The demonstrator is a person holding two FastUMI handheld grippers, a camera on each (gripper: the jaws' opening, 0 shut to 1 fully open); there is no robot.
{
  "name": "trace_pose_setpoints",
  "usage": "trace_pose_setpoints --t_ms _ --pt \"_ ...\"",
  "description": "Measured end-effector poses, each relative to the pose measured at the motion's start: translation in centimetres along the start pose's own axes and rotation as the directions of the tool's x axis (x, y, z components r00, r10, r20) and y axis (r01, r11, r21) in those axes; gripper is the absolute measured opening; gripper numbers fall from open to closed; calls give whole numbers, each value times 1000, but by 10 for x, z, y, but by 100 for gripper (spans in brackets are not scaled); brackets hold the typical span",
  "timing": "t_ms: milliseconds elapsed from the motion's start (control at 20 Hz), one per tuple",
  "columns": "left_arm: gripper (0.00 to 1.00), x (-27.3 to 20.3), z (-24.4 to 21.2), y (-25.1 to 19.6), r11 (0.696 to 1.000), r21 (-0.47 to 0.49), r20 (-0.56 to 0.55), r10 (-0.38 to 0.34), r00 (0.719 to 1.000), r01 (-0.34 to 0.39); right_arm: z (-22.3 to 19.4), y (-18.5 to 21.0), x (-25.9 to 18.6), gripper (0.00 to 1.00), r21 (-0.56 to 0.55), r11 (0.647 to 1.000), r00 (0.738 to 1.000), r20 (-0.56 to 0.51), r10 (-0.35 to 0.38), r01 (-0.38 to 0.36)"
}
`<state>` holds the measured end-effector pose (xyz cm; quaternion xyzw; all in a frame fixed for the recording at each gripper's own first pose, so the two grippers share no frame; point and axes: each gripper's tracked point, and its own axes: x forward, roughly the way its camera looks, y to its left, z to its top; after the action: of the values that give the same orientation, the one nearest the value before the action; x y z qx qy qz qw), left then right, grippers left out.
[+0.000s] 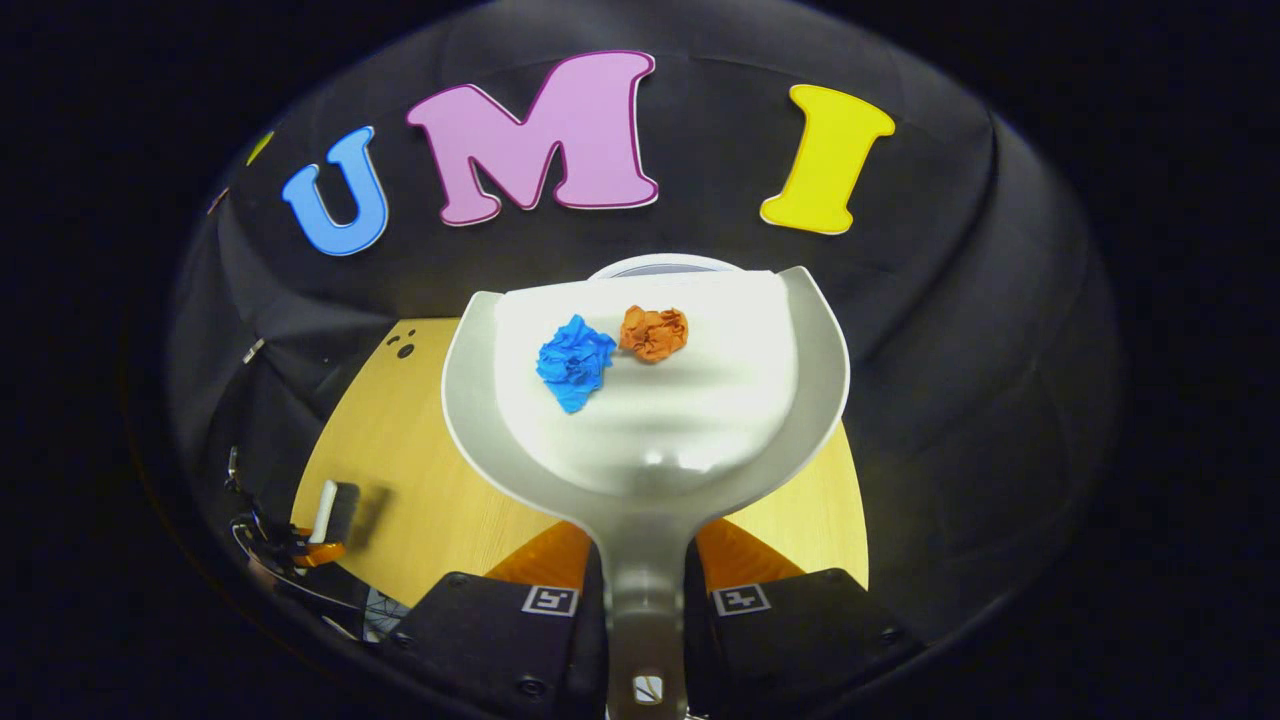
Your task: Pick up the small broom and dustpan from the desktop, sweep the trash into the dustpan with the broom, and then empty the trash into the garbage bin.
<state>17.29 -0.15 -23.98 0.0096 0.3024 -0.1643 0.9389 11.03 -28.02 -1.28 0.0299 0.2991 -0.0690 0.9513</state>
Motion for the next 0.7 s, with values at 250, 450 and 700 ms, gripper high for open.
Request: trace_pose_setpoints --t_ms 250,450,700 --pt "24 4 15 5 1000 -12 -3 18 1000 -18 35 -31 38 29 -115 986 992 30 -119 121" --pt "26 4 24 12 999 -13 9 38 999 -38 54 -47 69 34 -126 974 982 47 -185 190" --pt "26 8 28 16 998 -43 11 56 998 -55 73 -70 90 34 -299 902 951 107 -291 310"
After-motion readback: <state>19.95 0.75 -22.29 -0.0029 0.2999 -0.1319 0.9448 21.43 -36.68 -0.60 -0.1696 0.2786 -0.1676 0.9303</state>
